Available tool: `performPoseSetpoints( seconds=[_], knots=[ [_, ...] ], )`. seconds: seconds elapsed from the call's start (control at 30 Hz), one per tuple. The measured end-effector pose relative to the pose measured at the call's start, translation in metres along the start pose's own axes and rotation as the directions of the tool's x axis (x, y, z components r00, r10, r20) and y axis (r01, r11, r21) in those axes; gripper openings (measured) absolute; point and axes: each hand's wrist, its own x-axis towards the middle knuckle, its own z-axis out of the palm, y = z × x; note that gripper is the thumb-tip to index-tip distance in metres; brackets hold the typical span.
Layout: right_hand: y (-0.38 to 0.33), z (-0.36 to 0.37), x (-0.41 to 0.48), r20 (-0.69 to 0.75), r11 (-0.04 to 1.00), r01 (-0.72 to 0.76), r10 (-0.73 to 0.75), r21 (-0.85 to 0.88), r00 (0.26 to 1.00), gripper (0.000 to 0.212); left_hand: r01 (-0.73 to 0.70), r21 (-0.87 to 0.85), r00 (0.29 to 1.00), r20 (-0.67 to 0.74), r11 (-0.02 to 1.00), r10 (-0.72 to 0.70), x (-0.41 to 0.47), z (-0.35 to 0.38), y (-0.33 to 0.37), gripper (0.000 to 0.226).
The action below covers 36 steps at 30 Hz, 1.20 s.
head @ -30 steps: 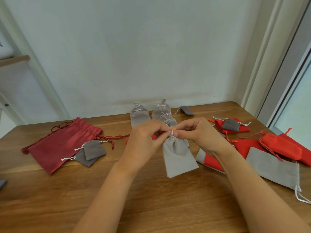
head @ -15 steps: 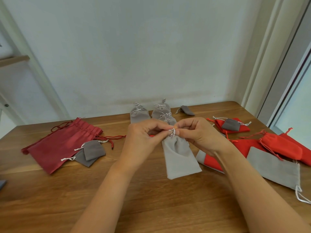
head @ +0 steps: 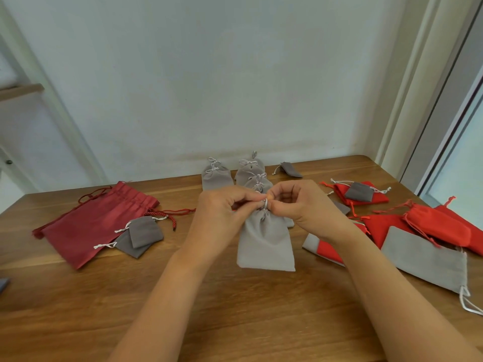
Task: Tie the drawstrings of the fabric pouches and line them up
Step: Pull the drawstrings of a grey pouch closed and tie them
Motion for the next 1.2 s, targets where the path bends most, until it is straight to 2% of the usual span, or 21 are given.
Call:
performPoseSetpoints(
  seconds=[0.1, 0.23, 0.43, 0.53, 0.63, 0.7, 0.8, 1.03, 1.13, 1.2],
  knots=[
    [0.000, 0.002, 0.001, -0.019, 0.994, 0.008, -0.010, -0.111, 1.000, 0.016, -0.026, 0.105, 0.999, -0.030, 0.994, 0.029, 0.000, 0.003, -0.001, 0.014],
    [0.006, -0.003, 0.002, -0.081, 0.956, 0.001, -0.026, -0.294, 0.996, 0.015, 0.008, 0.189, 0.996, -0.085, 0.982, 0.008, 0.000, 0.005, -0.004, 0.007],
    [0.007, -0.007, 0.002, -0.149, 0.878, 0.000, -0.082, -0.478, 0.985, 0.019, 0.021, 0.232, 1.000, -0.004, 0.973, -0.021, -0.004, 0.014, -0.001, 0.005],
    [0.004, -0.007, 0.001, -0.199, 0.915, 0.026, -0.115, -0.403, 0.973, 0.020, 0.057, 0.135, 0.998, -0.023, 0.989, -0.054, -0.005, 0.012, 0.006, 0.007],
    [-0.002, -0.007, 0.001, -0.218, 0.993, 0.096, -0.109, -0.072, 0.970, 0.019, 0.088, 0.070, 0.996, -0.042, 0.994, -0.085, -0.004, 0.009, 0.011, 0.017],
    [-0.006, -0.004, 0.000, -0.237, 0.986, 0.146, -0.124, 0.077, 0.963, 0.012, 0.116, 0.037, 0.993, -0.042, 0.993, -0.114, -0.003, 0.007, 0.011, 0.019],
    [-0.007, 0.002, 0.000, -0.301, 0.967, 0.211, -0.160, 0.146, 0.940, 0.011, 0.147, 0.005, 0.989, -0.024, 0.989, -0.147, -0.002, 0.005, 0.010, 0.016],
    [-0.003, 0.004, 0.003, -0.306, 0.966, 0.232, -0.189, 0.112, 0.933, 0.022, 0.241, -0.236, 0.970, 0.073, 0.942, -0.230, 0.002, 0.007, 0.004, 0.006],
    [-0.003, 0.005, 0.002, -0.319, 0.980, 0.197, -0.177, 0.031, 0.931, 0.030, 0.245, -0.211, 0.968, 0.105, 0.946, -0.227, 0.000, 0.009, 0.003, 0.009],
    [-0.002, 0.005, 0.000, -0.323, 0.980, 0.154, -0.188, -0.126, 0.928, 0.029, 0.234, -0.155, 0.970, 0.110, 0.960, -0.218, -0.001, 0.013, 0.003, 0.011]
  ],
)
